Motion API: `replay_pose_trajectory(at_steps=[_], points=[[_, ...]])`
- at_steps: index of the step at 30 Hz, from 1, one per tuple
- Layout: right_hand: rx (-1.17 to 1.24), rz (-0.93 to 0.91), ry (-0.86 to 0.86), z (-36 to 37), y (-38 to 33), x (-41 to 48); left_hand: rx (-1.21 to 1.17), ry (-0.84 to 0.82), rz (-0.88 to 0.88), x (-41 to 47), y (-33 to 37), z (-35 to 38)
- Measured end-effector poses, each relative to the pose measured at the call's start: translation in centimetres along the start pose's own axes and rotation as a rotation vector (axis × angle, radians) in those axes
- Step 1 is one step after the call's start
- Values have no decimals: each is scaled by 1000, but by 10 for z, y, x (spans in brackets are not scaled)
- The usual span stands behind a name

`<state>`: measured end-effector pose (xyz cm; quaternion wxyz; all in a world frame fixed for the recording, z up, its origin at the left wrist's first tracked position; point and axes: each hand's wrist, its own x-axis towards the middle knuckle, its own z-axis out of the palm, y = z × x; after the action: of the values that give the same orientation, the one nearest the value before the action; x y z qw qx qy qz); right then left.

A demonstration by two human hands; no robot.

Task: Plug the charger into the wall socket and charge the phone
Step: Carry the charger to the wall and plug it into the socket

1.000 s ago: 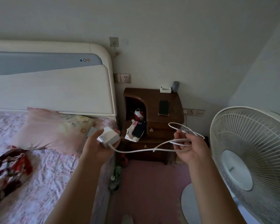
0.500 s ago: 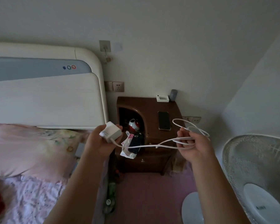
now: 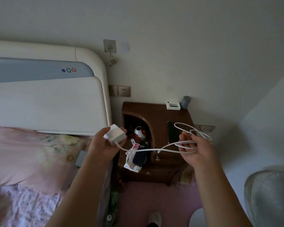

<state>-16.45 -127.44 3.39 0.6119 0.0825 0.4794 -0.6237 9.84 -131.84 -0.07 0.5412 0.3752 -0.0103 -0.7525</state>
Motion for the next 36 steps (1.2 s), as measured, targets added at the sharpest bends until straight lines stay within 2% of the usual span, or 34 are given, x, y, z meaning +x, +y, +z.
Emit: replay_pose_trajectory(at_steps=[16, 26, 36], points=[[-98, 69, -56, 74, -76, 125, -59, 47, 107, 106, 4, 84], [-124, 121, -19, 85, -79, 167, -38, 108, 68, 145, 4, 93], [-112, 77, 11, 126, -76, 195, -31, 32, -27, 197, 36, 108]])
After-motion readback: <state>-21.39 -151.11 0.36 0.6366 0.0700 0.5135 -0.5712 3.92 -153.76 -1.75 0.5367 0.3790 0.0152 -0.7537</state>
